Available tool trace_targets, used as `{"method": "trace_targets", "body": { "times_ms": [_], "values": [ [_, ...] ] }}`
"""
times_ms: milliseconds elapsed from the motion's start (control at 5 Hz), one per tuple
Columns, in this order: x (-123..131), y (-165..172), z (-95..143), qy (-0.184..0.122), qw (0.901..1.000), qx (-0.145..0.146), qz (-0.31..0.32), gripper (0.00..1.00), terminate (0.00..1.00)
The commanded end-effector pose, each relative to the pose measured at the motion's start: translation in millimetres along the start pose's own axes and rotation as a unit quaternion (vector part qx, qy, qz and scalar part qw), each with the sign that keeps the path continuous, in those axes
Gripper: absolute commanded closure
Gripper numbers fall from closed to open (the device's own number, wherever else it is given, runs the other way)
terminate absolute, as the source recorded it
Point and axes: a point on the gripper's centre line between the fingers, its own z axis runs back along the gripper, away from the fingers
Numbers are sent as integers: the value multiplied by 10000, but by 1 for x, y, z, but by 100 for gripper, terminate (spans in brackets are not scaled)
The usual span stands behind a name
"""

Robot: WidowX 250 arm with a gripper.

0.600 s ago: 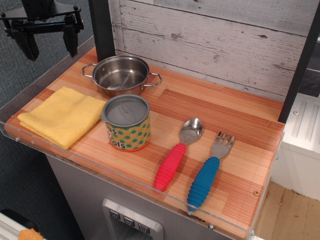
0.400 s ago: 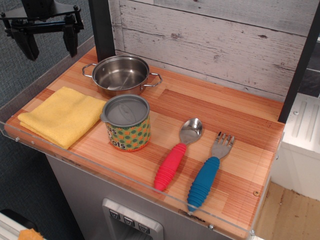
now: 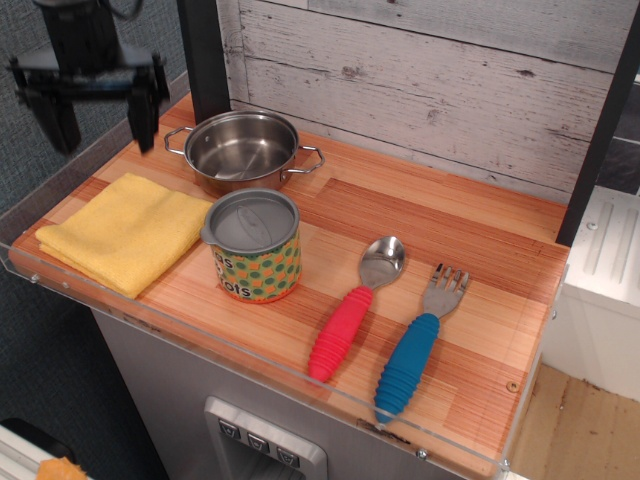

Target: Move the can from the front of the table to the back.

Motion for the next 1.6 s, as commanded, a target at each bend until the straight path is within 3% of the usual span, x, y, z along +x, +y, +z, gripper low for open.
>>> {"method": "trace_targets", "body": {
  "times_ms": [0,200,400,600,1000,1200,1400],
  "values": [
    [-35,-8,11,255,9815,-100,-1893,0,0],
    [-52,-21,-1,208,9608,298,-2750,0,0],
    [-73,-35,-7,206,9380,368,-3442,0,0],
    [-81,-45,-17,140,9253,471,-3760,0,0],
    [-69,-64,-33,-181,9017,303,-4309,0,0],
    [-60,-76,-38,-363,8975,54,-4395,0,0],
    [-52,-87,-40,-454,9007,-111,-4320,0,0]
  ]
}}
